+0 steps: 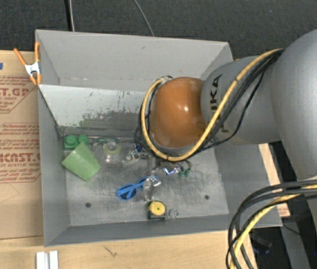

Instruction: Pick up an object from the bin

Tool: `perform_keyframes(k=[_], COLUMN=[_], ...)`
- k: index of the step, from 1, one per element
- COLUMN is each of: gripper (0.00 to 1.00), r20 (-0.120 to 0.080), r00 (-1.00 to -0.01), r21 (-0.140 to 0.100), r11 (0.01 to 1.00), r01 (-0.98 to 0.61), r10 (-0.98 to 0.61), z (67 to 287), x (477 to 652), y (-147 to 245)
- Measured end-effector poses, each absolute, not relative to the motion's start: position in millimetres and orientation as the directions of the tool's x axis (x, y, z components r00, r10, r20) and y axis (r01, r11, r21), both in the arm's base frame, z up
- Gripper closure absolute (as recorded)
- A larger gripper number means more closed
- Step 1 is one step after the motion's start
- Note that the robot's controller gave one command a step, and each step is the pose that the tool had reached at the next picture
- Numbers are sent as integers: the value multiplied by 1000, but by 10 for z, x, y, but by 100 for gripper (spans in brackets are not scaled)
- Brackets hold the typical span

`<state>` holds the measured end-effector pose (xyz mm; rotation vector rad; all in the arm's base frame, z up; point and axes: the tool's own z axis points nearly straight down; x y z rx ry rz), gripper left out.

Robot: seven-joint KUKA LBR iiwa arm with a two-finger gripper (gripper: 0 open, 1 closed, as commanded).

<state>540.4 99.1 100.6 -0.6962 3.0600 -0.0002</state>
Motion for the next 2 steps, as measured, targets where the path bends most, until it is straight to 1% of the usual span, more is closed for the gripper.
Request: perform_keyframes(k=[1, 2], gripper=[0, 0], r20=[-2, -9], r00=[-861, -779], r21=[0, -5], r11=[861, 779], r01=[-508, -626], r10=[-508, -626], z=[997, 749], x=[5426, 5382], y=[1038, 1138])
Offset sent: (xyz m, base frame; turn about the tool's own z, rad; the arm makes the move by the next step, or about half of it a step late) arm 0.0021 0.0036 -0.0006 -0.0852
